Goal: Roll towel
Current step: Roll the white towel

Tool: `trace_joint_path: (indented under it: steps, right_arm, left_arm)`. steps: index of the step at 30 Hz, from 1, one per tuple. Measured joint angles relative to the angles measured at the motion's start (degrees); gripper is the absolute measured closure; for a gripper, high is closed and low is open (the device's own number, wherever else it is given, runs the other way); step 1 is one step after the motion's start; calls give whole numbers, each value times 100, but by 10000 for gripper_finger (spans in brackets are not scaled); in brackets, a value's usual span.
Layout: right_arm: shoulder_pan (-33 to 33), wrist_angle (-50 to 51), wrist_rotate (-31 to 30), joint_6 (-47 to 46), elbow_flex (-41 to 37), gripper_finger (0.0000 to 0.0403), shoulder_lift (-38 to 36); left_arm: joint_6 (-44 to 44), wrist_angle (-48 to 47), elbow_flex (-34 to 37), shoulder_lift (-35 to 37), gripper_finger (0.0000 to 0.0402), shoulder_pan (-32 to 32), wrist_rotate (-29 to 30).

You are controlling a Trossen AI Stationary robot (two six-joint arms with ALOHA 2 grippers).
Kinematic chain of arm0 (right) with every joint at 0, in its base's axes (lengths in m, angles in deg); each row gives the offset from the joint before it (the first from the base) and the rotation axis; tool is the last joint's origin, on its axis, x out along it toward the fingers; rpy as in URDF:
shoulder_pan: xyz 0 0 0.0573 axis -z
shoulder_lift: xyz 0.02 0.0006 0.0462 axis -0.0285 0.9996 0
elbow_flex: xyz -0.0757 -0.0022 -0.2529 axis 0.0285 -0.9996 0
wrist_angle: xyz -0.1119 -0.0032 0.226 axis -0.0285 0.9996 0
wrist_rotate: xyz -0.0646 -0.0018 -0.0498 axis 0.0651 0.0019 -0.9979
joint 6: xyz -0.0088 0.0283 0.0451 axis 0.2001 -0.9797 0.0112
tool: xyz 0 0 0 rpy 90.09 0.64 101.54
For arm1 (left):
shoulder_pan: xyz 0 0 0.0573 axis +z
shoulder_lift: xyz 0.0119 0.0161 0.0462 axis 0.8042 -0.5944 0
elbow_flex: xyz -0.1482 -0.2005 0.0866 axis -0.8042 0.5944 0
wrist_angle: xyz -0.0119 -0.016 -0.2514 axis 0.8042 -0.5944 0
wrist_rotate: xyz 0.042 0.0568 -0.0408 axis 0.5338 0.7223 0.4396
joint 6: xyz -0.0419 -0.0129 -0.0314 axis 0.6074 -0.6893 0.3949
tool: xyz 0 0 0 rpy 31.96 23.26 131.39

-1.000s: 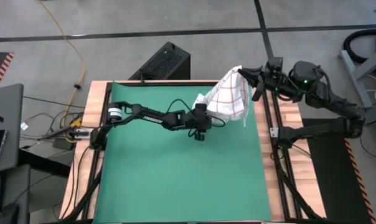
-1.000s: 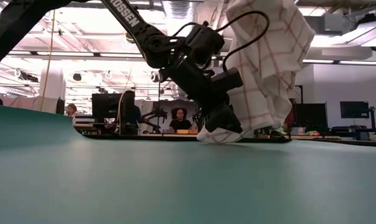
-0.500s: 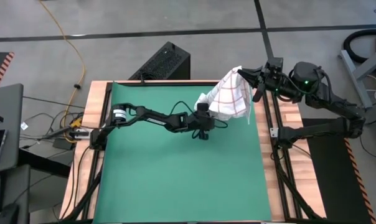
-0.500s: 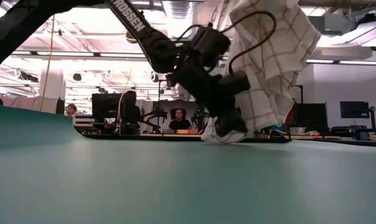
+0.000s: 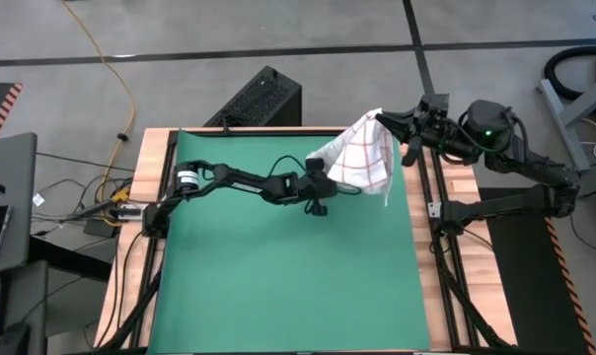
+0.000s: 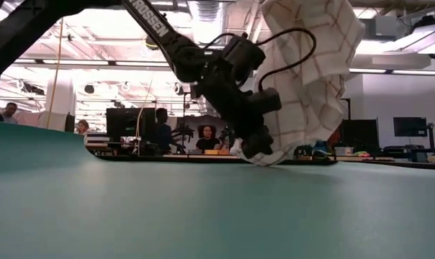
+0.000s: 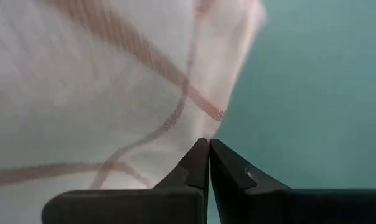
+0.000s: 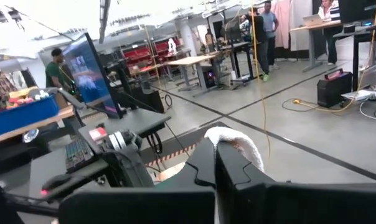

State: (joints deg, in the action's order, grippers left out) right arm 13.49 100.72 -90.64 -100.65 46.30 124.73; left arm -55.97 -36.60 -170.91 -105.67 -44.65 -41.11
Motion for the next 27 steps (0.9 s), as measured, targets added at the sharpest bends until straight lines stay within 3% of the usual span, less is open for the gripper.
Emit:
trace_joint_path:
  steps: [5,9,18,20,22,27]
  right_arm:
    - [157,706,-858,101,4,396,-30]
    - [434,1349,-1528,139,4,396,-123]
    - [891,2469,-1951,207,4,396,-168]
    - [897,2584,-1787,465,4,396,-164]
    - [883,2394,-1302,567,3,396,-177]
    - [881,1706,-1093,494,4,396,-234]
  left_arm:
    - [427,-982,-175,718,401,-327,289]
    - [691,-1836,-175,1599,401,-551,890]
    - [401,-3882,-175,3726,401,-812,3103]
    - [385,-4303,-175,4172,401,-738,3444]
    - [718,-4362,-175,4537,401,-600,3314]
    - [2461,-3594,474,4982,401,-55,846]
